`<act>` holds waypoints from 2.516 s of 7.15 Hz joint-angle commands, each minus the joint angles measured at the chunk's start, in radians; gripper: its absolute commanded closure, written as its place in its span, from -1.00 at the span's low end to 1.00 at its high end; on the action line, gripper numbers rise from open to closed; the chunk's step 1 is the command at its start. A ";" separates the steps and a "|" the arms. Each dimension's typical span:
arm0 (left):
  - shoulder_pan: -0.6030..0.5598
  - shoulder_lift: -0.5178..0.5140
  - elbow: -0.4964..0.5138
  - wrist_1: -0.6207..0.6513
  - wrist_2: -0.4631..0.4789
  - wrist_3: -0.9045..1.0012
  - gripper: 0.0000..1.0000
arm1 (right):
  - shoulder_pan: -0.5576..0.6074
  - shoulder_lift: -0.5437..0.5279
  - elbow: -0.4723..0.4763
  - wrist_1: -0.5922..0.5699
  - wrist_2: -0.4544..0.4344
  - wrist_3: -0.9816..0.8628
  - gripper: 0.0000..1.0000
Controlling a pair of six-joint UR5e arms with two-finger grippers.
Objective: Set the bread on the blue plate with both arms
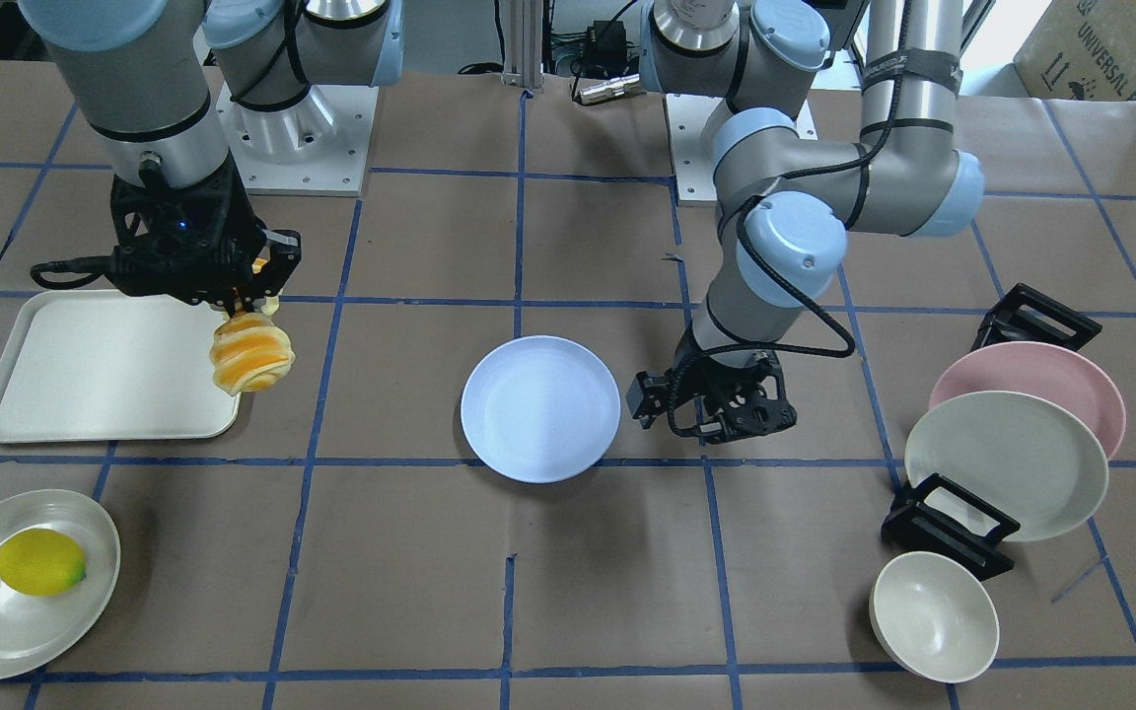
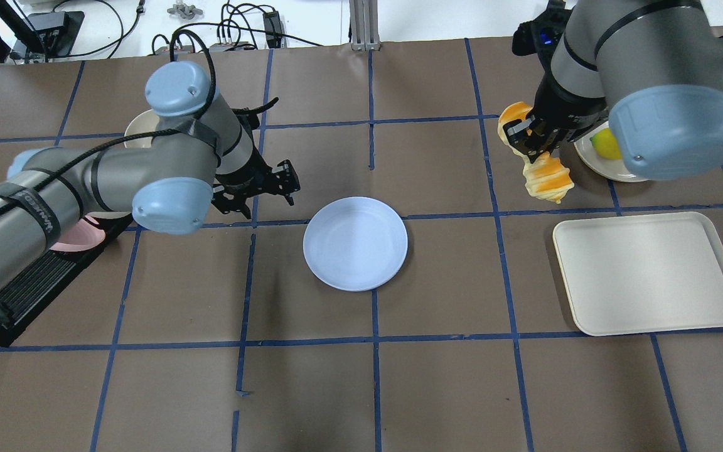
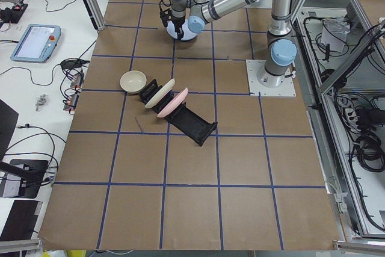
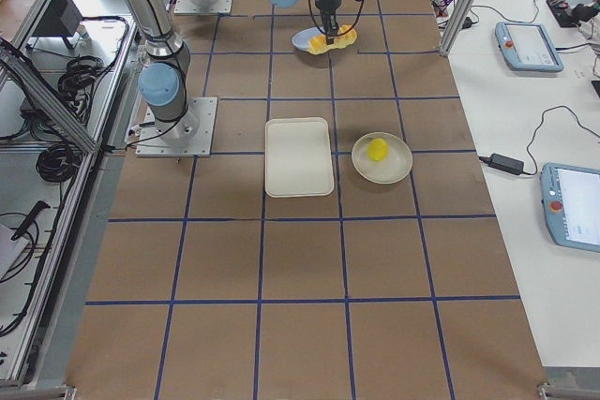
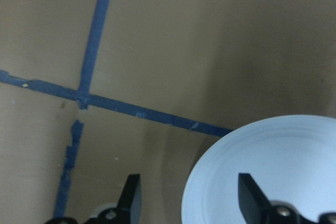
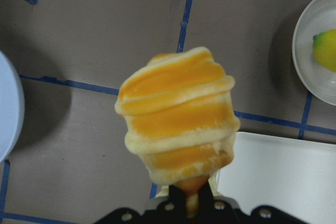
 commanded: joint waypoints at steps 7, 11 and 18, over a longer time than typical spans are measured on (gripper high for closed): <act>0.178 0.062 0.549 -0.884 0.311 0.174 -1.00 | 0.364 0.344 -0.061 -0.252 0.046 0.209 0.85; 0.031 0.100 0.433 -0.580 0.117 0.076 -1.00 | 0.373 0.441 -0.027 -0.349 0.032 0.194 0.85; 0.035 0.133 0.367 -0.551 0.112 0.102 -1.00 | 0.373 0.438 -0.008 -0.334 0.037 0.196 -1.00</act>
